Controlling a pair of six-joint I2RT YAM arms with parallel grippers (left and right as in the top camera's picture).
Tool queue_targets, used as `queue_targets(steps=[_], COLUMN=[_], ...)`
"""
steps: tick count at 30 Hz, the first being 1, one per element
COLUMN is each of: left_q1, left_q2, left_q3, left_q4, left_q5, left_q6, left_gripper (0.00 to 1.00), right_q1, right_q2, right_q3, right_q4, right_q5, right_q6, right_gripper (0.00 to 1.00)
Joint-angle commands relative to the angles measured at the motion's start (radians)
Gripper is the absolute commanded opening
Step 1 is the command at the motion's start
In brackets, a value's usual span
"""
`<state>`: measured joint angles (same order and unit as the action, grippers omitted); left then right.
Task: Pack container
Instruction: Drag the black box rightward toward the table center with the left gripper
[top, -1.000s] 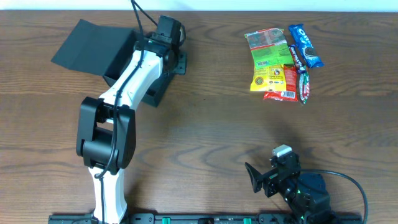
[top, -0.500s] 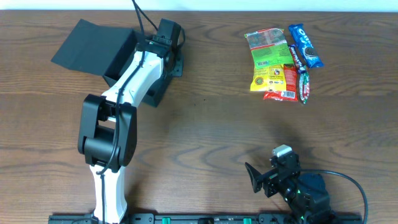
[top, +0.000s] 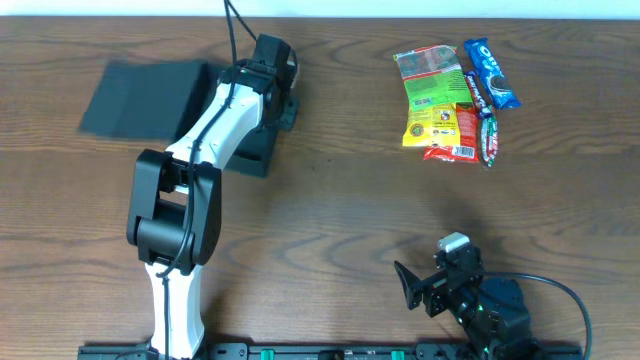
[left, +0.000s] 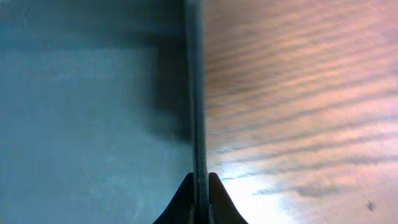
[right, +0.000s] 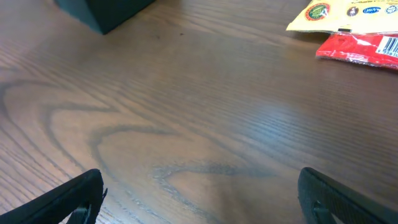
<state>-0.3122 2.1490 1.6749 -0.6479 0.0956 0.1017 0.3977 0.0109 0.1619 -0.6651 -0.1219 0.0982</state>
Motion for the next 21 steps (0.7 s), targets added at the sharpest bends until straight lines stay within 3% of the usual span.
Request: queue_targets(steps=[1,7,21], left_q1=[-0.028,-0.11,-0.289], left_q2=[0.02,0.02,0.02], left_q3=[-0.006,-0.006,-0.006], left_q4=[-0.029,-0.116,-0.366], left_q5=[0.082,0.081,0.081], left_q6=[0.126,0.339,0.622], left_gripper=[0.06,0.06,0.06], right_q1=[0.01,0.01,0.01], right_q2=[-0.005,-0.005,-0.005], right_q3=[-0.003,-0.003,-0.003], right_q4=[0.0,0.0,-0.001], right_q5=[0.01,0.01,0.01], right_q6=[-0.01,-0.01,-0.01], right_gripper=[0.99,0.99,0.99])
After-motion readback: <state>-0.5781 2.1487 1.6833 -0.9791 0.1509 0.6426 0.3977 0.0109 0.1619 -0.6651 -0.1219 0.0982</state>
